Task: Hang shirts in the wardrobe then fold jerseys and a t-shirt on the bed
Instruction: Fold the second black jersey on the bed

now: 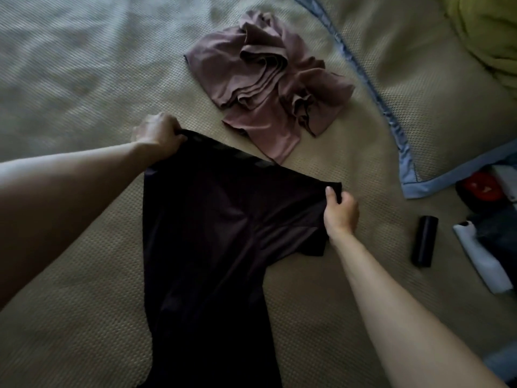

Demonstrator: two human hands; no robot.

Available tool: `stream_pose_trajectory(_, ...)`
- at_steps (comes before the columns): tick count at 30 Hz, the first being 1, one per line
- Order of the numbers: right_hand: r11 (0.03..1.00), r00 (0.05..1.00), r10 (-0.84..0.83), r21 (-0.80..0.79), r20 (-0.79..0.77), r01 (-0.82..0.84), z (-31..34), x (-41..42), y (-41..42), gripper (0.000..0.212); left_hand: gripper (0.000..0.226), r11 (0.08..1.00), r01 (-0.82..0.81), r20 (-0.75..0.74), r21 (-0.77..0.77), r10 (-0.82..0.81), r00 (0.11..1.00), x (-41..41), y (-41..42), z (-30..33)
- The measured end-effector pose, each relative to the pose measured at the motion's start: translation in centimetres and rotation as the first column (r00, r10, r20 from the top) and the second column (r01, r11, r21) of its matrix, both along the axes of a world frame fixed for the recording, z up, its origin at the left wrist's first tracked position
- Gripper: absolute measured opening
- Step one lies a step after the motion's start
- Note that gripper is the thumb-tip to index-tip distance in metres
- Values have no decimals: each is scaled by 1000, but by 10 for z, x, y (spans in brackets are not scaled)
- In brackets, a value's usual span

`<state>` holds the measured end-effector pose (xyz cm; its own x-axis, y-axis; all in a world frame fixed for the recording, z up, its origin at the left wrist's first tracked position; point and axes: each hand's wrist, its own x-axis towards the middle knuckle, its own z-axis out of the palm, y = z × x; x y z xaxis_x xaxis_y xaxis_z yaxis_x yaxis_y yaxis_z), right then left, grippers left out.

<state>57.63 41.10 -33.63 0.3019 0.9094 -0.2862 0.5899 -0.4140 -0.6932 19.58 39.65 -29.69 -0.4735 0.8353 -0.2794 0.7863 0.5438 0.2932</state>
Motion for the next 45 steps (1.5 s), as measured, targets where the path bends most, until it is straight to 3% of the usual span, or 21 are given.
stream_pose_trajectory(4, 998, 998, -35, -47, -61, 32, -3, 7, -9, 52, 44, 997, 44, -93, 56, -39, 995, 15, -20, 5)
stream_pose_trajectory(7, 993, 990, -36, -113, -135, 20, -3, 18, -31, 56, 37, 958, 248, -207, 144, -216, 954, 20, -53, 13)
stream_pose_trajectory(12, 980, 971, 20, -188, -237, -66, -8, 35, -65, 59, 15, 880, 472, 19, 46, -473, 881, 52, -134, 22)
stream_pose_trajectory(15, 986, 983, 9, -163, -186, -40, -6, 39, -73, 58, 27, 861, 499, 123, -99, -487, 865, 73, -191, 17)
stream_pose_trajectory(19, 984, 997, 56, -166, -50, -64, 3, 43, -104, 52, 51, 866, 479, 161, -144, -457, 875, 94, -287, 7)
stream_pose_trajectory(23, 915, 965, 244, -306, -96, -262, 5, 33, -180, 39, 60, 841, 487, 218, -236, -443, 870, 111, -382, 4)
stream_pose_trajectory(26, 834, 916, 355, -378, -188, -401, 14, 24, -244, 34, 59, 869, 456, 251, -194, -405, 879, 118, -431, 8)
stream_pose_trajectory(30, 799, 889, 453, -414, -64, -436, 29, 22, -307, 32, 59, 893, 443, 131, -83, -431, 893, 127, -467, 22)
stream_pose_trajectory(32, 864, 903, 425, -328, 69, -382, 39, 19, -332, 34, 54, 891, 452, 59, -33, -450, 891, 138, -473, 40)
stream_pose_trajectory(34, 943, 923, 325, -145, 208, -299, 47, 16, -353, 39, 39, 900, 437, 125, 11, -434, 892, 160, -473, 63)
stream_pose_trajectory(35, 961, 944, 272, -104, 185, -256, 53, 11, -362, 40, 32, 903, 428, 194, 20, -424, 885, 174, -472, 74)
stream_pose_trajectory(37, 966, 983, 152, -195, -99, -169, 66, 0, -371, 40, 22, 914, 402, 382, 60, -393, 837, 204, -472, 88)
stream_pose_trajectory(38, 941, 961, 41, -313, -274, -129, 73, -5, -373, 44, 19, 924, 371, 484, 91, -366, 795, 219, -471, 93)
stream_pose_trajectory(40, 856, 882, -109, -494, -458, -151, 90, -6, -376, 45, 18, 938, 327, 649, 115, -320, 690, 246, -471, 97)
stream_pose_trajectory(43, 840, 910, 36, -481, -413, -252, 99, 10, -380, 31, 33, 946, 317, 800, 73, -245, 548, 282, -474, 95)
stream_pose_trajectory(45, 856, 940, 110, -450, -324, -255, 92, 26, -380, 18, 42, 939, 342, 817, 38, -226, 530, 300, -478, 86)
